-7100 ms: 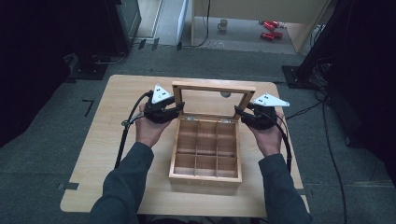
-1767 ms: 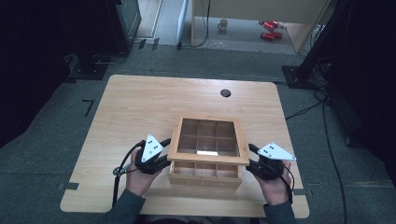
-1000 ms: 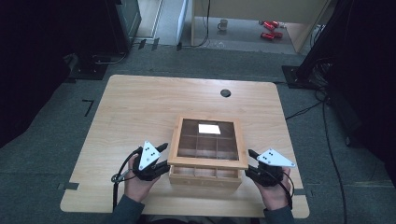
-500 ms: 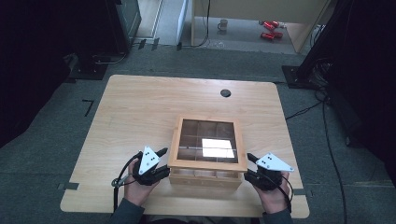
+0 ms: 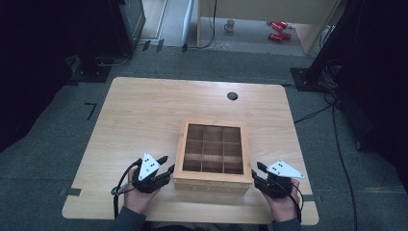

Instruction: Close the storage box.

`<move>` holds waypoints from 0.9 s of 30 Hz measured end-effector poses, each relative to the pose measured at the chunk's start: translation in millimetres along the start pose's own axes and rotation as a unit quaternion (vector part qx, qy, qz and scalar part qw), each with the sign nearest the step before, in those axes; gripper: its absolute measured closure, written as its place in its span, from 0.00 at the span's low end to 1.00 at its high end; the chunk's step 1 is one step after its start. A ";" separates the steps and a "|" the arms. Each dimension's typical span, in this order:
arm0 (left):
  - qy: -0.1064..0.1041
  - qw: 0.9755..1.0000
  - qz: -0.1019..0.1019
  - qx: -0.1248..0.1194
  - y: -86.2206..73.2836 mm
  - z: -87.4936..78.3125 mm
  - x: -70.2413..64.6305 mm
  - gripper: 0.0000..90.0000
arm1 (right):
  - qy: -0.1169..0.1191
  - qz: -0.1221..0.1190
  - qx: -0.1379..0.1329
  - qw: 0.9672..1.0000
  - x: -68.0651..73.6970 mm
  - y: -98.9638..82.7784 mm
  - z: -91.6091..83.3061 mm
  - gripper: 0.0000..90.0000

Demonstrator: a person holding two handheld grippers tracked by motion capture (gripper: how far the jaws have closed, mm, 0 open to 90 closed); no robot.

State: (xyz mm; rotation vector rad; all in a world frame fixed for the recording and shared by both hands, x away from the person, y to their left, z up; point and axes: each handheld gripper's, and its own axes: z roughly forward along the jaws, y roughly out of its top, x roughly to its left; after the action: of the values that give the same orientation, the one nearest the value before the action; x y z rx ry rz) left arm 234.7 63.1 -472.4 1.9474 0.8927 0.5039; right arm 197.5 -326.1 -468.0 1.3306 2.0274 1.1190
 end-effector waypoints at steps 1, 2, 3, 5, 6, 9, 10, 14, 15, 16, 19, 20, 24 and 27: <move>0.004 1.000 0.002 0.003 -0.3 0.7 -0.4 0.63 | 0.000 0.001 0.002 1.000 -1.2 -0.8 1.2 0.65; 0.006 1.000 0.003 0.005 -0.6 0.9 -0.7 0.64 | 0.001 0.003 0.005 1.000 -2.0 -1.3 1.9 0.65; 0.008 1.000 0.002 0.005 -0.6 0.6 -0.2 0.64 | 0.000 0.003 0.007 1.000 -2.0 -1.9 2.3 0.65; 0.008 1.000 -0.003 0.000 -0.4 -1.0 1.8 0.64 | -0.001 0.003 0.007 1.000 -2.3 -2.4 2.9 0.65; 0.001 1.000 -0.011 -0.008 0.2 -2.9 3.4 0.64 | -0.002 0.003 0.009 1.000 -2.3 -2.6 3.3 0.65; -0.003 1.000 -0.008 -0.015 2.0 -4.8 3.5 0.63 | -0.018 -0.004 0.020 1.000 -0.9 -5.3 6.4 0.67; -0.001 1.000 -0.006 -0.013 1.6 -3.9 2.2 0.63 | -0.014 0.001 0.018 1.000 -1.3 -5.7 6.2 0.66; 0.000 1.000 -0.007 -0.010 -0.6 -3.2 3.1 0.63 | -0.010 0.007 0.014 1.000 -4.4 -4.4 5.1 0.63; 0.000 1.000 -0.007 -0.010 -0.8 -3.6 3.3 0.63 | -0.009 0.010 0.013 1.000 -5.2 -4.6 5.2 0.62; 0.000 1.000 -0.008 -0.011 -1.1 -4.2 3.5 0.62 | -0.008 0.011 0.013 1.000 -5.6 -5.0 5.0 0.61; 0.002 1.000 -0.010 -0.014 -1.7 -6.7 5.6 0.62 | -0.011 0.008 0.010 1.000 -5.9 -5.4 3.0 0.59; 0.003 1.000 -0.011 -0.016 -2.0 -7.7 6.6 0.62 | -0.013 0.006 0.009 1.000 -6.0 -5.3 2.0 0.59; 0.011 1.000 -0.012 -0.018 -3.3 -12.8 11.7 0.61 | -0.018 0.010 0.003 1.000 -9.4 -4.8 -1.7 0.58; 0.019 0.999 -0.018 -0.022 -4.5 -18.6 18.2 0.61 | -0.021 0.014 0.001 1.000 -12.8 -4.9 -3.1 0.58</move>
State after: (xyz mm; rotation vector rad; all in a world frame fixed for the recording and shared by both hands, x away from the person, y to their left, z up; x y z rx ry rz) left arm 232.8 88.8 -467.0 1.8835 0.9323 0.5366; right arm 198.0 -339.8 -470.9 1.3750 1.9866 1.0926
